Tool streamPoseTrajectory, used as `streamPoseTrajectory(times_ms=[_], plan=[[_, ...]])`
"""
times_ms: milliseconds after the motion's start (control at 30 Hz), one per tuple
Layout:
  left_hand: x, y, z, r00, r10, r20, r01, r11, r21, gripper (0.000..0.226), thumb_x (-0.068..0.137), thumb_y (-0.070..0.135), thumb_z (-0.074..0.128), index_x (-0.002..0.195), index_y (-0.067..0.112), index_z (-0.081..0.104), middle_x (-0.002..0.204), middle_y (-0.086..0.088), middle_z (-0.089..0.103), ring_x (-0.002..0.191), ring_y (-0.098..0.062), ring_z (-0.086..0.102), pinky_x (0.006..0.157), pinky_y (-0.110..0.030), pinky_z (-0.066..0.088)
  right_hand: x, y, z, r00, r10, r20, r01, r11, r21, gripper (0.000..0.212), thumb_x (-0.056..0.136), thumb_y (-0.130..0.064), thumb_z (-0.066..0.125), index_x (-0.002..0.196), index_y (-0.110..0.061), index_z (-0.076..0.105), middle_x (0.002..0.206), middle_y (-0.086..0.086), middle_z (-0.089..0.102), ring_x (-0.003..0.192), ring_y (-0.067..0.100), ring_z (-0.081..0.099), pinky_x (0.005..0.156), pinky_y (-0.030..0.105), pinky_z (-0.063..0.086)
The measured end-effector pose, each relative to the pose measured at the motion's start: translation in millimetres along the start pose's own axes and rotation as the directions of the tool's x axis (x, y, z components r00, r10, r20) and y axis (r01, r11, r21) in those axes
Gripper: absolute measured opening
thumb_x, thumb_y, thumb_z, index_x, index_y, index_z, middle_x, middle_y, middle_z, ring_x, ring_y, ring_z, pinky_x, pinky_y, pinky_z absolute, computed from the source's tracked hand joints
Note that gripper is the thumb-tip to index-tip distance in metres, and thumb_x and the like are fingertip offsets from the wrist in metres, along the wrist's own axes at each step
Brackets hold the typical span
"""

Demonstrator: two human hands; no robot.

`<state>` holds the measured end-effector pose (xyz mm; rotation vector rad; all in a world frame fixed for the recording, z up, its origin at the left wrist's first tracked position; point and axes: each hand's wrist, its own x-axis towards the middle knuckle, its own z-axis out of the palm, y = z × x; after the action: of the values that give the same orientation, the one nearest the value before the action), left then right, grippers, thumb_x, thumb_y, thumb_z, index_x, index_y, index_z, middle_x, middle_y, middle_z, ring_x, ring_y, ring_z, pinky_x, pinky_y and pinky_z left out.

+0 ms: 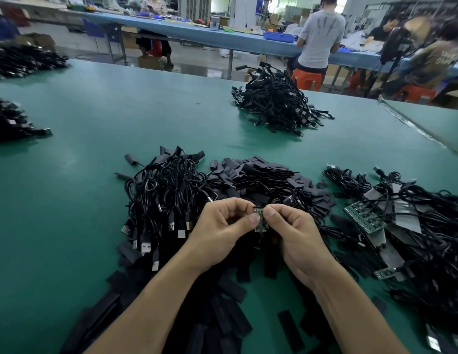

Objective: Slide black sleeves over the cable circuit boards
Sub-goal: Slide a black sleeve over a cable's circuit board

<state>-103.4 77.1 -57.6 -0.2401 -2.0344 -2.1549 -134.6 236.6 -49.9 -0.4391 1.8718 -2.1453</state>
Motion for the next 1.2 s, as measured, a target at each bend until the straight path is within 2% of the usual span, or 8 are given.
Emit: streamPoseTrajectory(times_ms=[267,400,600,733,800,900,1067,1200], plan=[[2.6,-0.5,4.4,0.999,-0.026,-0.037,0.024,0.998,-0.058,0.008,0.093,0.002,0.065,0.095,-0.005,0.069,0.082,-0.011,0.068,0.077,-0.022,0.061,0.076,-0.038,0.052,-2.0,-3.1,1.7,0.998,0.035,0.043,-0.041,0.988,0.151,0.02,0.089,-0.027,0.063,0.09,-0.012,0.077,0.08,0.007,0.072,0.073,0.013,0.068,0.067,0.023,0.055],[1.6,-1.7,3.6,0.996,-0.023,-0.081,0.019,0.998,-0.051,0.004,0.092,0.003,0.066,0.093,0.004,0.07,0.08,0.0,0.069,0.077,-0.012,0.062,0.074,-0.025,0.053,-4.0,-3.7,6.6,1.0,-0.003,-0.013,0.003,0.998,0.061,0.018,0.088,-0.033,0.061,0.084,-0.021,0.075,0.074,-0.001,0.067,0.068,0.009,0.061,0.063,0.022,0.052],[2.0,14.2,8.3,0.948,0.226,-0.223,-0.242,0.969,-0.048,0.012,0.097,0.018,0.058,0.095,0.028,0.066,0.095,-0.006,0.075,0.085,-0.017,0.07,0.077,-0.028,0.056,-2.1,-15.0,-4.3,0.84,-0.196,-0.505,0.217,0.976,-0.019,0.021,0.102,-0.022,0.048,0.085,-0.024,0.06,0.065,-0.01,0.061,0.057,0.009,0.058,0.047,0.018,0.045],[3.8,34.3,6.3,0.648,0.599,-0.471,-0.614,0.776,0.142,0.03,0.106,0.008,0.039,0.108,0.036,0.049,0.101,-0.018,0.068,0.084,-0.03,0.074,0.075,-0.035,0.06,-1.1,-17.0,-13.3,0.587,-0.198,-0.785,0.317,0.948,-0.002,0.014,0.106,-0.015,0.041,0.095,-0.02,0.048,0.078,-0.006,0.067,0.074,0.01,0.068,0.07,0.022,0.056],[4.0,38.5,0.8,0.469,0.71,-0.525,-0.67,0.673,0.313,0.02,0.107,0.006,0.034,0.11,0.025,0.043,0.098,-0.028,0.058,0.076,-0.029,0.073,0.07,-0.039,0.061,0.3,-15.3,-15.7,0.502,-0.169,-0.848,0.304,0.953,-0.01,0.016,0.105,-0.011,0.042,0.097,-0.023,0.049,0.093,-0.004,0.062,0.085,0.007,0.066,0.081,0.02,0.052],[3.8,38.5,-8.2,0.344,0.813,-0.469,-0.634,0.57,0.522,0.016,0.105,0.005,0.034,0.106,0.015,0.046,0.094,-0.02,0.048,0.057,-0.021,0.059,0.051,-0.036,0.052,1.5,-13.4,-24.9,0.451,-0.296,-0.842,0.099,0.954,-0.283,0.027,0.101,-0.004,0.047,0.111,-0.028,0.057,0.112,-0.002,0.053,0.098,0.009,0.058,0.087,0.023,0.047],[-0.2,24.1,-6.7,0.508,0.85,-0.141,-0.552,0.447,0.704,0.016,0.103,0.017,0.051,0.114,0.008,0.059,0.094,0.004,0.062,0.075,-0.003,0.057,0.07,-0.009,0.046,-7.8,-13.4,-29.4,0.548,-0.616,-0.566,-0.298,0.489,-0.82,0.043,0.08,0.013,0.059,0.097,-0.022,0.076,0.109,0.004,0.053,0.108,0.029,0.04,0.087,0.048,0.031],[-7.2,11.9,-6.8,0.788,0.616,-0.021,-0.384,0.517,0.765,0.029,0.098,0.036,0.056,0.122,0.02,0.059,0.084,0.005,0.074,0.069,0.004,0.06,0.059,-0.013,0.053,-10.6,-17.1,-14.7,0.696,-0.642,-0.323,-0.205,0.253,-0.945,0.035,0.075,0.011,0.072,0.096,-0.016,0.078,0.094,0.005,0.063,0.093,0.03,0.055,0.079,0.039,0.034]])
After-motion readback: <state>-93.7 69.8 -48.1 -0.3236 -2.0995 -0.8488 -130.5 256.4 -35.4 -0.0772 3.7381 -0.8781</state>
